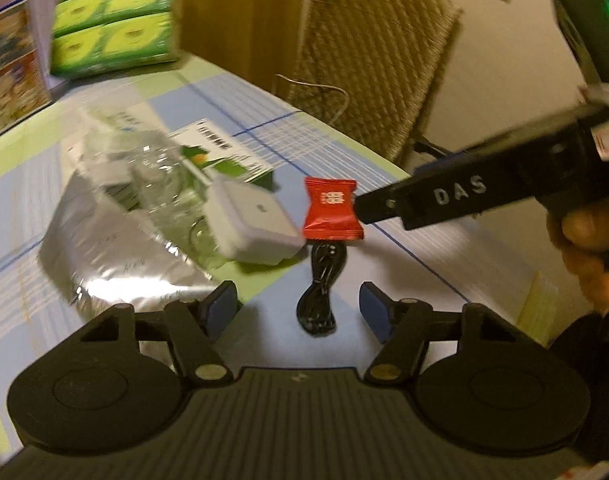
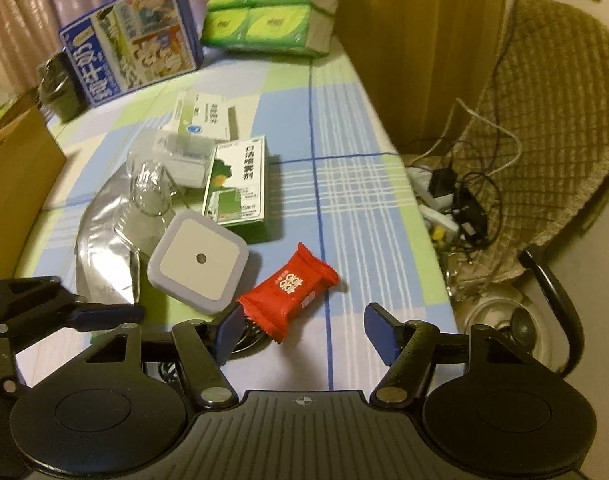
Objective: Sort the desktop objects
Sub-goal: 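Grasp the black USB cable with the left tool while the right tool grasps the red candy packet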
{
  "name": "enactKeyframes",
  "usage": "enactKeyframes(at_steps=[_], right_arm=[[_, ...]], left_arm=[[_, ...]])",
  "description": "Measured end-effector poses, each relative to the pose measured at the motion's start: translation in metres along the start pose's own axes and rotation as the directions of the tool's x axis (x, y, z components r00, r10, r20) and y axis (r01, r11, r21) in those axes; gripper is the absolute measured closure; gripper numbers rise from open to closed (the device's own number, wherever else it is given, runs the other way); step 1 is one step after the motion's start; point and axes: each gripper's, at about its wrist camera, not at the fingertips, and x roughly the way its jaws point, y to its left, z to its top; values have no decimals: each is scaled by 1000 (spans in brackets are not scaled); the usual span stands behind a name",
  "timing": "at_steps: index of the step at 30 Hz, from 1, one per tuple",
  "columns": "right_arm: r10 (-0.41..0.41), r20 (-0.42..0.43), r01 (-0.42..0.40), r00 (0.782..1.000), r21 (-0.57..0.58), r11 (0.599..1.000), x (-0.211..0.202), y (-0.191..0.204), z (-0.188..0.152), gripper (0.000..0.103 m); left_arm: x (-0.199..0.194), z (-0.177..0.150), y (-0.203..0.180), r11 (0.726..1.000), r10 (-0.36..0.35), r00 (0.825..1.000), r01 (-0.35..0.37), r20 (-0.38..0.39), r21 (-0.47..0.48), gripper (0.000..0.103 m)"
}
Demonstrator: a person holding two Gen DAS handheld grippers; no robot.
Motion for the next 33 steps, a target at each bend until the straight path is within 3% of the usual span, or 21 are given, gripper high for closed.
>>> enactKeyframes(at_steps=[4,9,12,17,21,25,26,28,33], right_arm=[[24,-29,-28,999,-164,986,12,6,5,38],[56,-75,-79,996,-357,931,27,8,15,38],[91,-116,-131,989,-413,901,35,5,23,38],[158,-206,-240,966,-480,844,50,8,30,35],[126,-242,-241,962,-534,810,66,17,26,33],[124,-236,-233,964,-522,820,73,17,24,33],[125,-235,-233,964,-517,824,73,17,23,35],[143,-240,-249,960,-507,825,71,15,22,48],[121,-231,-222,966,-488,844,60,17,16,62]], left_arm=[[17,4,-6,996,-24,999,27,-34,88,58],[32,8,-8,983,-48,996,61,-79,173,67],[40,8,-6,976,-37,993,60,-112,211,85],[30,1,6,970,-32,988,67,-151,232,86],[15,-11,15,971,-27,985,66,-172,230,86],[6,-24,22,979,-15,985,50,-175,200,87],[6,-27,23,981,-14,984,48,-176,187,87],[4,-30,24,984,-9,985,40,-174,175,87],[2,-34,25,987,-4,987,29,-159,156,86]])
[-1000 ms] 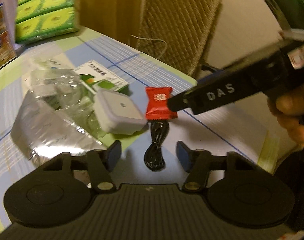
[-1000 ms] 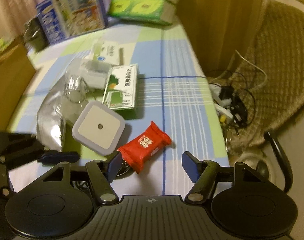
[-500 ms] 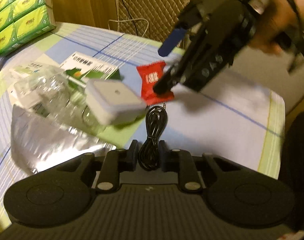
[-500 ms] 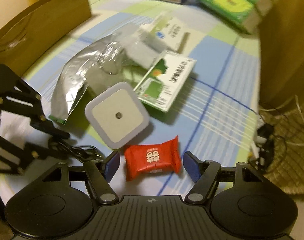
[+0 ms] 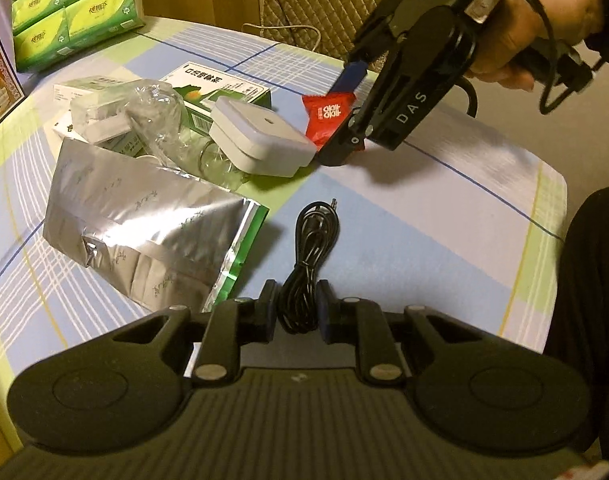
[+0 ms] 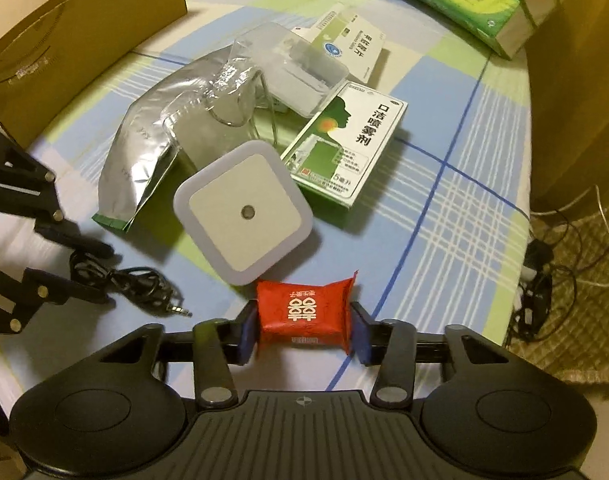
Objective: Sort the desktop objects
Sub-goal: 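Grasp the black USB cable with the left tool while the right tool grasps the red candy packet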
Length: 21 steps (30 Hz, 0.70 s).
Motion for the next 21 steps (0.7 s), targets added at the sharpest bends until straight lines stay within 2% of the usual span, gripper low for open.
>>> enactKeyframes(at_steps=[2,4,12,14,15,16,21], right_arm=[[-5,-1,5,1000,13,1000,-4,3,-4,63],[-6,-1,6,1000,23,1000,-9,8,-8,63],[-30,18,28,999,109,994,-30,16,-18,63],[-35,30,30,999,141,990,-37,18,-17,63],[-35,38,28,999,157,987,-41,20,-17,63],[-36,48,27,998,171,985,-45,23,-17,63],[-37,92,17,995,212,977,-63,45,-18,63]], left_arm=[[0,2,0,1000,6,1000,-6,2,-5,85],[0,4,-2,1000,10,1000,-10,11,4,77],[9,13,0,1000,-10,1000,10,16,6,76],[9,13,0,1000,-11,1000,11,7,-4,80],[8,13,0,1000,-16,1000,16,2,-17,88],[7,12,0,999,-6,1000,6,-3,-45,91],[-6,2,1,992,0,1000,-1,-8,-126,94]])
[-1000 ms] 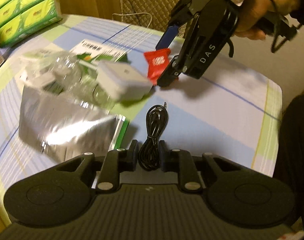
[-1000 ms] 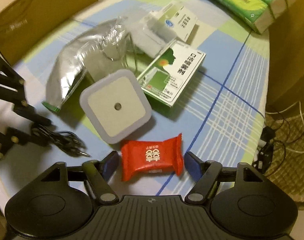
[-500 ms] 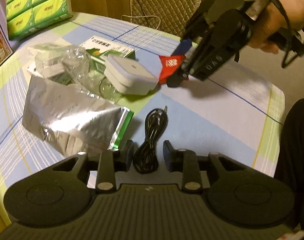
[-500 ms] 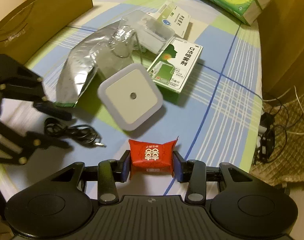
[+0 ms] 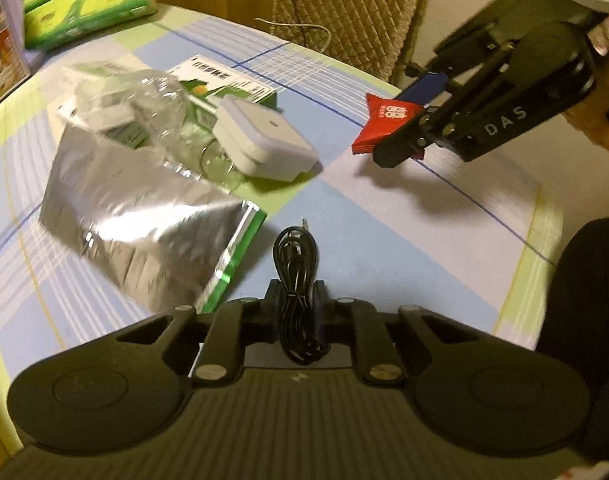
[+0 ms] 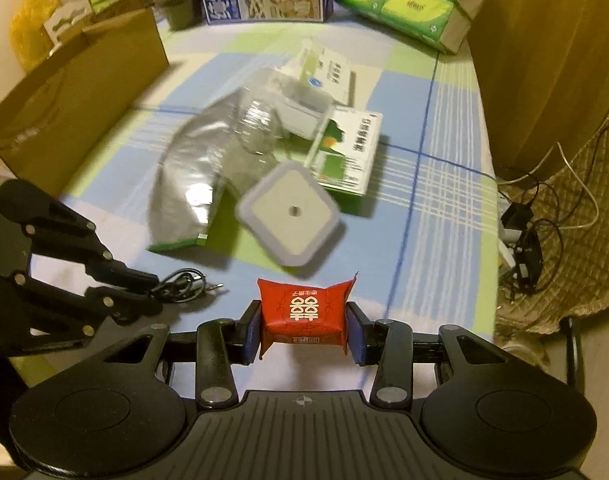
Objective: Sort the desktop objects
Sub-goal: 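Carry cable and candy to the cardboard box and open both tools over it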
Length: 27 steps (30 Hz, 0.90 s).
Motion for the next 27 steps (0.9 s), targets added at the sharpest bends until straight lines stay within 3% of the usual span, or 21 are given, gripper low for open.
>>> enactKeyframes(at_steps=[8,15,21,27], right_arm=[[26,48,-27,999,11,1000,-24,44,-2,63],[56,124,-50,991,-52,997,-50,96,29,63],[118,189,-95,975,-128,987,-67,156,71,63],[203,221,-153,954,-223,963,-62,231,114,63]], left_arm=[[-43,-15,3,995,30,999,-25,44,-96,94],[-94,-28,21,977,86,991,-63,106,-204,94],[-156,-38,49,947,203,968,-155,150,-280,94],[-226,-59,87,906,323,930,-250,175,-342,94]])
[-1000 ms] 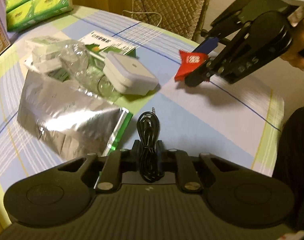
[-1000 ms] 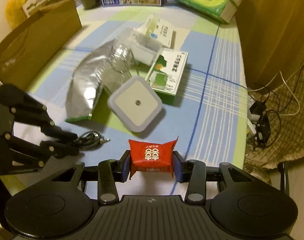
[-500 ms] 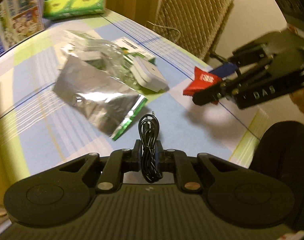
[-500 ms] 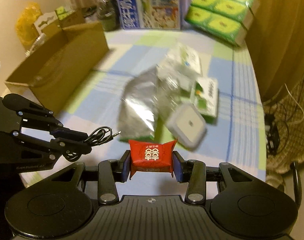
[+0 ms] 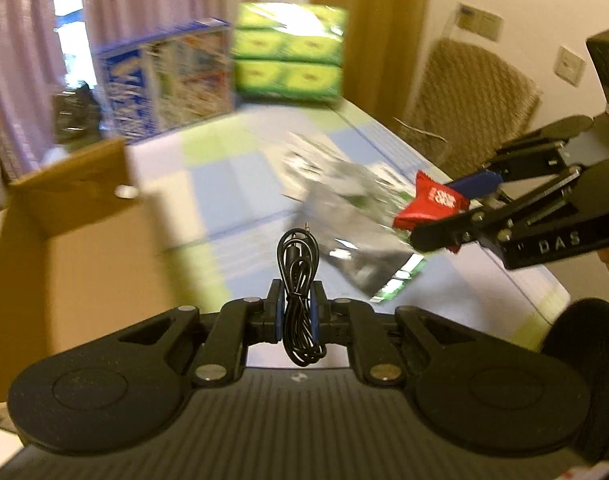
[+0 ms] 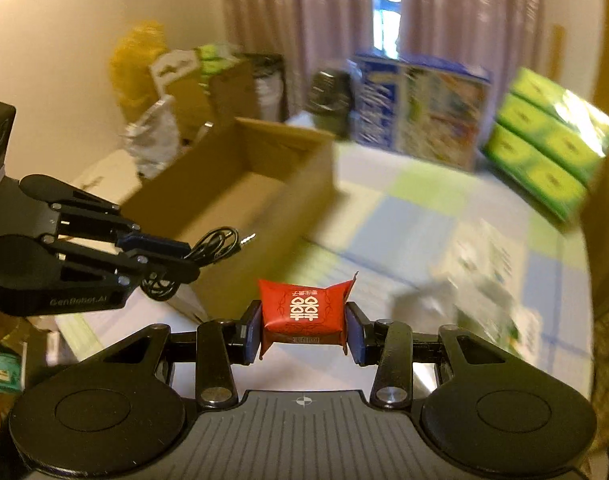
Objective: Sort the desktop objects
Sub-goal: 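Carry cable and candy to the cardboard box and open both tools over it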
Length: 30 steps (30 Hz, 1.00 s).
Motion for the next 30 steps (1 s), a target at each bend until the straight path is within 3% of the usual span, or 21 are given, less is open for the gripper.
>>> enactKeyframes(at_steps=[8,17,19,23,30], right_arm=[[65,-6,-65,998,-82,995,67,60,52,63],[63,-74,-74,995,-149,986,147,76,64,63],[65,-84,-78,994,-160,984,160,76,64,45],[74,-55,-80,996,-134,988,163,66,63,39],[41,79,-37,996,-49,998,105,53,40,12]], left_arm=[[-47,-3,96,980,168,986,-166,7,-110,94],[-27,-7,167,963,202,979,-203,-24,-179,94],[-16,-9,178,961,194,981,-196,-28,-196,93],[-9,-15,196,945,224,974,-223,-25,-240,86],[-31,-25,197,930,260,965,-250,3,-270,84]])
